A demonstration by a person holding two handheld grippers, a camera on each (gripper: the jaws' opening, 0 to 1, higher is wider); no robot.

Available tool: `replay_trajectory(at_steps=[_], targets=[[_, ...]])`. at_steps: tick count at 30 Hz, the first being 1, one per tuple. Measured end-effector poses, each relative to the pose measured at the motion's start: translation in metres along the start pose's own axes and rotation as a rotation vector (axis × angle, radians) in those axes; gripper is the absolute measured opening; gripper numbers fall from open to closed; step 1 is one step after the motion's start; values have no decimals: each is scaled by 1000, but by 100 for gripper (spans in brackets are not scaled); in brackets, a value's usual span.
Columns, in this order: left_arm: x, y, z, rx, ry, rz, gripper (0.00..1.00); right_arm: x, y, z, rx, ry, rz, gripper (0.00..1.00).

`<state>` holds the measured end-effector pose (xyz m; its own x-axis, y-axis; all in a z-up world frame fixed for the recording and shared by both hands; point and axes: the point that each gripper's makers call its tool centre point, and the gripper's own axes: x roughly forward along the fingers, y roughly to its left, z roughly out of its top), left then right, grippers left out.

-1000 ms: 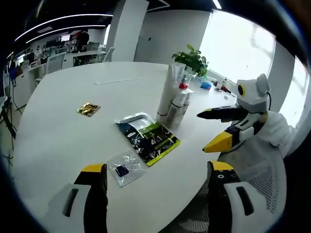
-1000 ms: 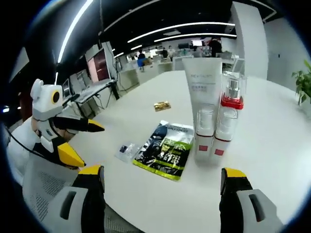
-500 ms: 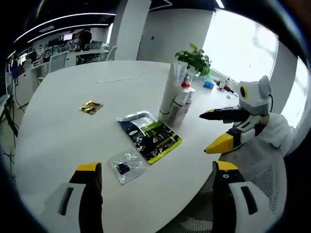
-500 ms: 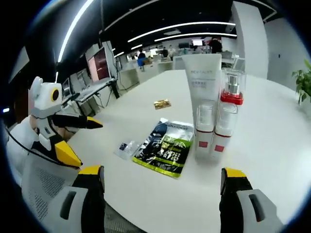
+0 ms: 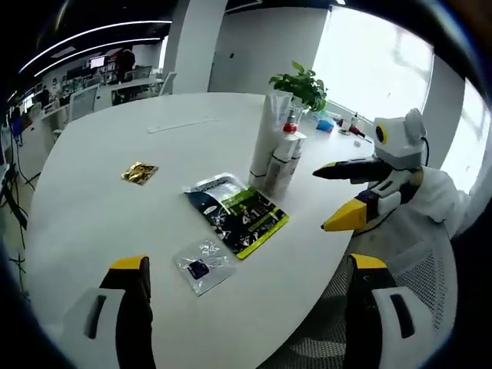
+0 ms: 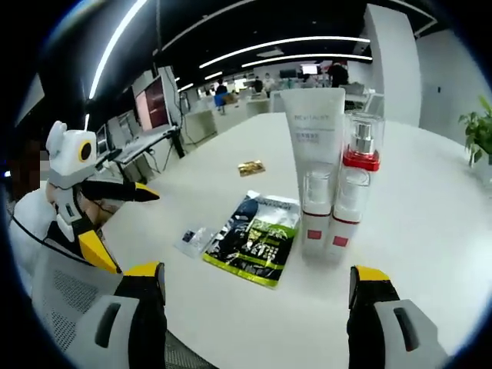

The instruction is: Arrange the skincare products in the storage area until every visible bottle or jar stands upright without overlapping.

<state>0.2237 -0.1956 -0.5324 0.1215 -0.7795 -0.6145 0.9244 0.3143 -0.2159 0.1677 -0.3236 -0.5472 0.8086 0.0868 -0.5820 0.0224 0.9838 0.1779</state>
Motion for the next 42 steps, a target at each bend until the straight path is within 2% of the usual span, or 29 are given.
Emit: replay_trajectory(at_steps=[10, 20, 30, 42], targets=[[8, 6, 6, 14, 19, -28, 96, 0, -5, -3, 18, 10, -15, 100], [15, 16, 13, 46, 36, -28, 95, 2, -8, -7, 21, 30, -21, 100], [24, 34, 20, 70, 61, -34, 93, 4, -11, -9, 18, 37, -29, 100], [46, 68, 38, 101, 57, -8, 86, 6, -17, -13, 32, 54, -42, 100]])
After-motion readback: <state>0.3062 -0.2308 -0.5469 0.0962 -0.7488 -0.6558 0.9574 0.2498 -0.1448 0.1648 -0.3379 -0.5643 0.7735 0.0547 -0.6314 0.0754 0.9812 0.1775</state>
